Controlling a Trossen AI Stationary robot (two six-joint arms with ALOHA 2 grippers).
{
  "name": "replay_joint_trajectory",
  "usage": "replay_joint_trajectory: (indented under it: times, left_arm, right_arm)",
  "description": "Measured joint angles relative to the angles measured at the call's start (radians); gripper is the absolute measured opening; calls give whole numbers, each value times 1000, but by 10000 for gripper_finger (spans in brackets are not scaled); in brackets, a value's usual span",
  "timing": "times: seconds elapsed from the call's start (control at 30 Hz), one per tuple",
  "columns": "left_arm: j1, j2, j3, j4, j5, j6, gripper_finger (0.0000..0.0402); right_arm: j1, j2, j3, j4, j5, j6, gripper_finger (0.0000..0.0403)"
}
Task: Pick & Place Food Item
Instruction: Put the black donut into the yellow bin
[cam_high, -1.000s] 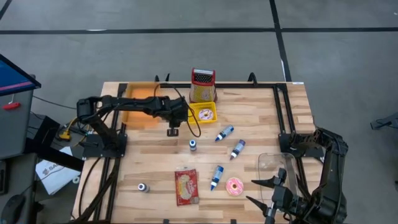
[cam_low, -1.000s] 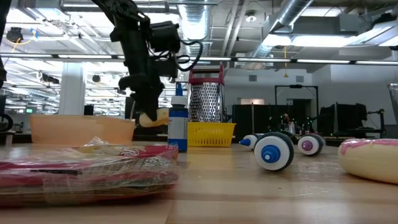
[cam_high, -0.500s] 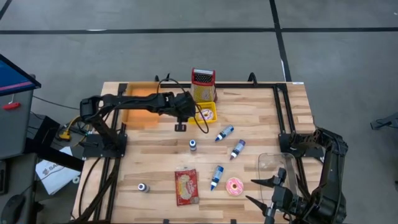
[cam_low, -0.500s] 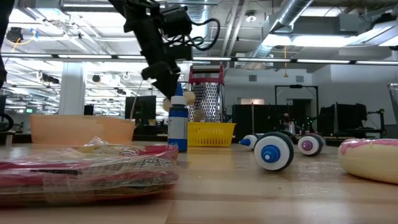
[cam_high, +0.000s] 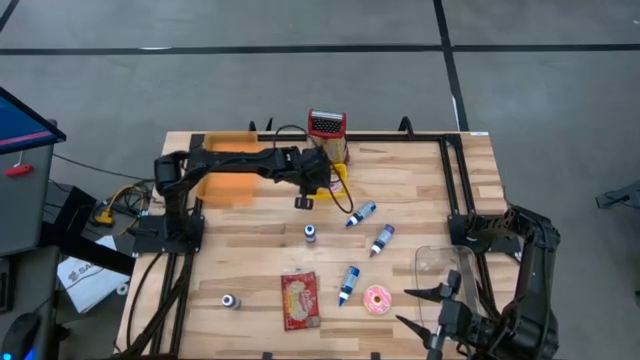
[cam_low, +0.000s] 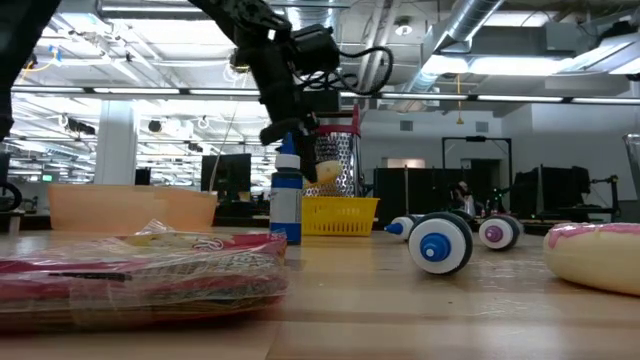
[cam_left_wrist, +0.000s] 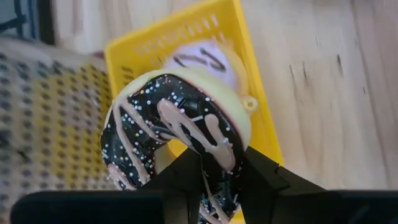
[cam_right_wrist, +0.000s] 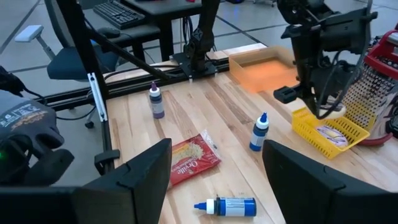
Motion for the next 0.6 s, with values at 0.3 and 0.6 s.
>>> replay_joint_trajectory:
  times: [0.3, 0.6]
  left_arm:
    - [2, 71, 47, -79, 15, 18, 76]
    - [5, 85, 47, -83, 16, 20, 76]
  right_arm:
    - [3, 0, 0, 0, -2, 9, 244]
    - [13, 0, 0, -1, 1, 22, 244]
